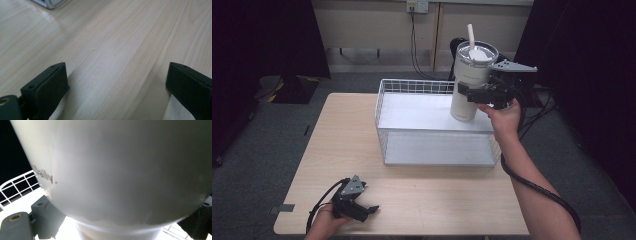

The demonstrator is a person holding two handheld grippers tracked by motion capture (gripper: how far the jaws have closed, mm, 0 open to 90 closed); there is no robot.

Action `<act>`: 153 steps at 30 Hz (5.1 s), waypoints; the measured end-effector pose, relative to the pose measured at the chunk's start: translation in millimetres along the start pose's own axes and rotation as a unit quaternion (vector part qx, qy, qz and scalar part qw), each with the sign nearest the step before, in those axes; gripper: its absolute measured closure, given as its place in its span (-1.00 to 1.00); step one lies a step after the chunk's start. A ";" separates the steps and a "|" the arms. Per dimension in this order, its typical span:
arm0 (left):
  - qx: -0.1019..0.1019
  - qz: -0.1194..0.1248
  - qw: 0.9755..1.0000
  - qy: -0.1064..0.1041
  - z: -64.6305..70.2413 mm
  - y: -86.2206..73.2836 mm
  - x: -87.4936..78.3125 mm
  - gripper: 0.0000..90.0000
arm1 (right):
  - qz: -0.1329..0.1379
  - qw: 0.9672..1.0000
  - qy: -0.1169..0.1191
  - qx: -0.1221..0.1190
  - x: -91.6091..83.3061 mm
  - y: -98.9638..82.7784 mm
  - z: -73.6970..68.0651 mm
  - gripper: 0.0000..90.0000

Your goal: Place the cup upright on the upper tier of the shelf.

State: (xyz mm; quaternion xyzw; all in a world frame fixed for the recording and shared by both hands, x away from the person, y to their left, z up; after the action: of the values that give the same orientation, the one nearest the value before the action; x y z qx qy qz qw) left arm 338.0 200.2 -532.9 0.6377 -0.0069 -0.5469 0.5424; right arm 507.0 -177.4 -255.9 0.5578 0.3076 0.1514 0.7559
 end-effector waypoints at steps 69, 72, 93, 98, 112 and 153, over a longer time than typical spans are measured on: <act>-0.004 0.004 1.000 0.002 0.6 -0.9 -0.1 -0.92 | -0.006 1.000 0.004 -0.014 -7.5 -12.6 -4.5 -0.80; -0.004 0.004 1.000 0.002 0.6 -0.9 0.0 -0.92 | -0.007 1.000 0.006 -0.014 -9.7 -15.4 -4.5 -0.80; -0.004 0.004 1.000 0.002 0.6 -0.9 -0.1 -0.92 | -0.005 0.999 0.022 -0.024 -41.2 -27.4 -7.5 -0.79; -0.005 0.004 1.000 0.001 0.8 -1.0 0.1 -0.92 | -0.005 0.999 0.030 -0.032 -46.1 -30.4 -12.7 -0.79; -0.003 0.001 1.000 0.002 0.4 -1.1 -0.2 -0.92 | 0.007 0.996 0.073 -0.046 -55.2 -33.5 -42.7 -0.78; -0.003 0.001 1.000 0.001 0.4 -1.1 -0.2 -0.92 | 0.008 0.978 0.196 -0.072 -68.1 -82.2 -119.3 -0.78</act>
State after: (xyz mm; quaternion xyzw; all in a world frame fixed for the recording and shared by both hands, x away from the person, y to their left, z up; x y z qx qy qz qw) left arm 337.0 200.5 -533.4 0.6370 -0.0053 -0.5454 0.5447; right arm 369.9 -154.1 -335.3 0.4635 0.4338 0.2859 0.7178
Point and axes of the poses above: each handheld gripper's, and its own axes: x roughly forward along the jaws, y roughly out of its top, z roughly to its right, the point moved 4 cm from there along x, roughly forward along the jaws, and after that the axes turned 14 degrees about -x, right-handed, at the moved point
